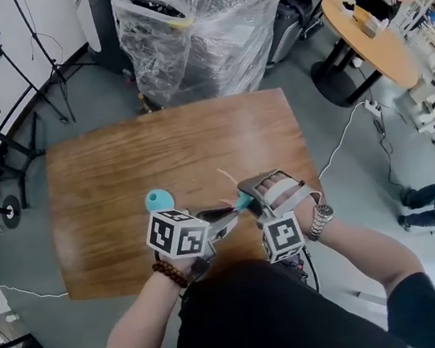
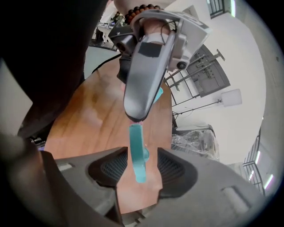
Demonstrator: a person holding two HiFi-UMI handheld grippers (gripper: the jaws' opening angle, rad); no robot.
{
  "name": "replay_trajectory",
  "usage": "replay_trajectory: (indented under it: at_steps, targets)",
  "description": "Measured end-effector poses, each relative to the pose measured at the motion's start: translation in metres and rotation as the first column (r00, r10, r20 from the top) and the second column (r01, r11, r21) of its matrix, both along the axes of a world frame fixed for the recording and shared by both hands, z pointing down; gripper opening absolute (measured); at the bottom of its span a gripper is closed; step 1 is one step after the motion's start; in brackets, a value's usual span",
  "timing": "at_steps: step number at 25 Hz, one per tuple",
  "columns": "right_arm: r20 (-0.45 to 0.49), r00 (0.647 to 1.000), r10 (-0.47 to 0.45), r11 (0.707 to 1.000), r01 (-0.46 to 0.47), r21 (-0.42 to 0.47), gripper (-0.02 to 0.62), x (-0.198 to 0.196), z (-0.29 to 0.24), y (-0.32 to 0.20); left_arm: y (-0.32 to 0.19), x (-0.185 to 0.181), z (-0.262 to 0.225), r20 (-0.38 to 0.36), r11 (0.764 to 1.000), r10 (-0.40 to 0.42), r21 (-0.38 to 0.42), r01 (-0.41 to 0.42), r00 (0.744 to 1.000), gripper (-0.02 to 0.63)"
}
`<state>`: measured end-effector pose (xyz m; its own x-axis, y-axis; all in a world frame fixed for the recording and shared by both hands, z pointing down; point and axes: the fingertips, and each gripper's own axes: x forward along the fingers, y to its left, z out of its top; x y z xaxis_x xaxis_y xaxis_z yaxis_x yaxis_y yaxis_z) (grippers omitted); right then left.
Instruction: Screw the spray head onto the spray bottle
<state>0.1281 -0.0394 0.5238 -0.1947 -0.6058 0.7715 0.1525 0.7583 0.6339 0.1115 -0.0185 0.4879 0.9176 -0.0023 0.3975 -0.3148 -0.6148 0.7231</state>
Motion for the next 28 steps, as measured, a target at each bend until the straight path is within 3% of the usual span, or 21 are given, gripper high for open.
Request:
replay_trajectory:
  at_steps: [7, 16, 17, 19, 22, 28]
  targets:
    - [-0.032, 0.998, -0.048, 0.997, 0.050, 0.066, 0.126, -0.013, -0.013, -0.012, -0.004, -0.002, -0.010, -0.013, 1.000, -0.011, 0.005, 0.011, 1.000, 0.072]
    - [-0.019, 0.999, -0.039, 0.997, 0.040, 0.063, 0.118, -0.014, -0.016, -0.015, -0.001, -0.004, -0.025, -0.036, 0.999, -0.008, 0.041, 0.010, 0.999, 0.080]
    - [-0.016, 0.999, -0.034, 0.998, 0.035, 0.059, 0.118, -0.012, -0.016, -0.016, -0.001, -0.005, -0.027, -0.043, 0.999, -0.009, 0.051, 0.011, 0.999, 0.107]
    - [0.011, 1.000, -0.024, 0.999, 0.024, 0.040, 0.118, -0.011, -0.015, -0.017, -0.001, -0.007, -0.029, -0.050, 0.997, -0.013, 0.070, 0.016, 0.999, 0.179]
    - [0.076, 0.997, 0.022, 1.000, -0.021, -0.012, 0.118, -0.011, -0.019, -0.021, -0.003, -0.016, -0.032, -0.046, 0.994, -0.029, 0.105, 0.034, 0.999, 0.230]
    - [0.225, 0.954, 0.196, 0.968, -0.152, -0.198, 0.118, -0.012, -0.029, -0.023, -0.010, -0.052, -0.029, 0.029, 0.962, -0.096, 0.261, 0.085, 0.995, 0.261]
